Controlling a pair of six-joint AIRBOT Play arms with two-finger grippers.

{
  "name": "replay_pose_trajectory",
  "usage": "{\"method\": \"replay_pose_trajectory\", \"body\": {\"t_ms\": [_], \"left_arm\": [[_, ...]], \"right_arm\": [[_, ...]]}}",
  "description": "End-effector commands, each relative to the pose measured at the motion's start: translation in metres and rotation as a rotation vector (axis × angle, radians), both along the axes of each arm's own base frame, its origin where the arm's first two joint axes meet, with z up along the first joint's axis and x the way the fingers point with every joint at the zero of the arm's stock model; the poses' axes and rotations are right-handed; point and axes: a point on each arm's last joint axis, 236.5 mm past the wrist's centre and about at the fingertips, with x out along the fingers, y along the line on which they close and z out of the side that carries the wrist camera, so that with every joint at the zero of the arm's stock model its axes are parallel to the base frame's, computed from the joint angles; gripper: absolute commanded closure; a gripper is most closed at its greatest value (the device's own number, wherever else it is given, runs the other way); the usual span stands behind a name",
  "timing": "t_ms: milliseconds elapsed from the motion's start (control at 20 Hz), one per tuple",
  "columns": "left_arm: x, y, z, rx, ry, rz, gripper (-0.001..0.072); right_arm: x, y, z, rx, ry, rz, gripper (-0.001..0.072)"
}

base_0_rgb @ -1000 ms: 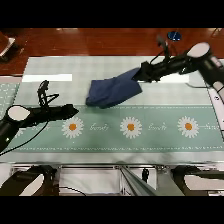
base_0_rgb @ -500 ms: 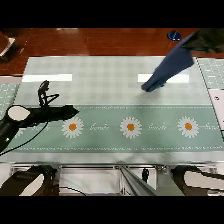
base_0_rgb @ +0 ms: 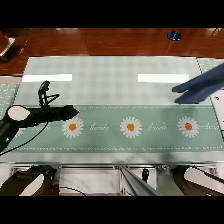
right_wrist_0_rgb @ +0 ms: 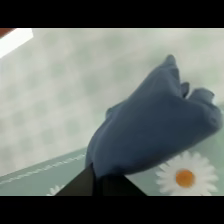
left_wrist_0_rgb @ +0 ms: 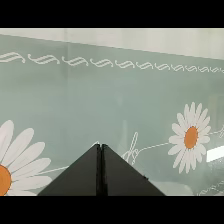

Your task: Fold the shirts.

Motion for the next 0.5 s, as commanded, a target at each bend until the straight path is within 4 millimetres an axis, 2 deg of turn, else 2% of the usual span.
{"method": "replay_pose_trajectory", "body": {"t_ms": [0,100,300,450], "left_arm": [[0.003,0.001,0.001,0.003,-0.011,0.01,0.0685],[0.006,0.003,0.001,0.006,-0.02,0.018,0.0685],[0.006,0.003,0.001,0.007,-0.022,0.016,0.0685],[0.006,0.003,0.001,0.007,-0.022,0.017,0.0685]], "right_arm": [[-0.057,-0.035,-0.014,-0.033,0.117,-0.17,0.0687],[-0.088,-0.046,-0.029,-0.026,0.17,-0.261,0.0687],[-0.162,-0.067,-0.074,-0.016,0.313,-0.491,0.0687],[-0.218,-0.07,-0.107,-0.033,0.437,-0.656,0.0687]]}}
